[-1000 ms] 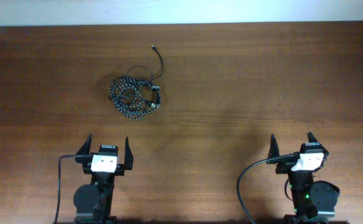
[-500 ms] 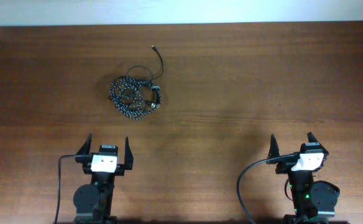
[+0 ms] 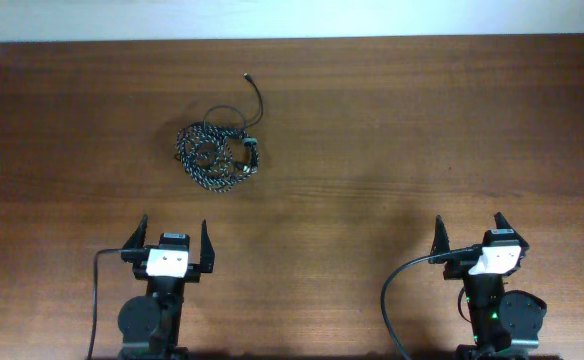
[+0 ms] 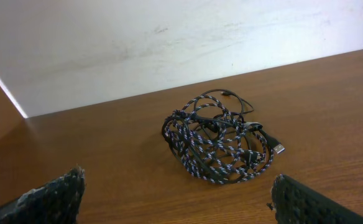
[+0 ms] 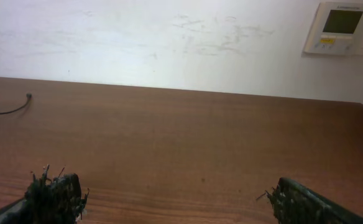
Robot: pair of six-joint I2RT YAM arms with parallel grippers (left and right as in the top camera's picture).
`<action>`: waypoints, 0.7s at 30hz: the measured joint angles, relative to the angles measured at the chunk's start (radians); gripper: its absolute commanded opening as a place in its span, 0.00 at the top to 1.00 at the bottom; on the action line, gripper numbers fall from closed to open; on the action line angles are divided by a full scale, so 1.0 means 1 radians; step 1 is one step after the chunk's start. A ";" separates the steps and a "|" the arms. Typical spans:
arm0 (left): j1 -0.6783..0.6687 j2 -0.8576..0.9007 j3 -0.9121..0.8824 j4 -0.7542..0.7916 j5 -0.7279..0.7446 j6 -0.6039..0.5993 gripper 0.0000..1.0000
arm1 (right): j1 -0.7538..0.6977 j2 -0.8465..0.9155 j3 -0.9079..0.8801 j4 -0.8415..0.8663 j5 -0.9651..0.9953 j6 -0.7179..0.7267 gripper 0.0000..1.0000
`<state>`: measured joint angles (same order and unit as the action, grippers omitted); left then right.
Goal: Untangle cables
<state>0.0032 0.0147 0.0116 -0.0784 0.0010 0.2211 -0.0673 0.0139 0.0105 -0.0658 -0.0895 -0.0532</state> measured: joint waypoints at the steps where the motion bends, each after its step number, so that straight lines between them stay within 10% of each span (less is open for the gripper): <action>1: 0.000 0.000 0.000 0.000 0.000 0.000 0.01 | 0.000 0.000 0.000 0.000 0.000 0.000 0.01; 8: 0.000 0.000 -0.002 0.019 0.002 0.000 0.01 | 0.000 0.000 0.000 0.000 0.000 0.001 0.01; 15: 0.000 -0.004 0.000 0.642 0.055 0.000 0.01 | 0.000 0.000 0.000 0.000 0.004 0.000 0.01; 21: 0.000 -0.004 0.085 0.513 0.078 -0.074 0.01 | 0.000 0.000 0.000 0.000 0.004 0.000 0.01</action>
<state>0.0032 0.0105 0.0967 0.4343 0.0792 0.1467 -0.0673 0.0135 0.0105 -0.0658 -0.0856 -0.0528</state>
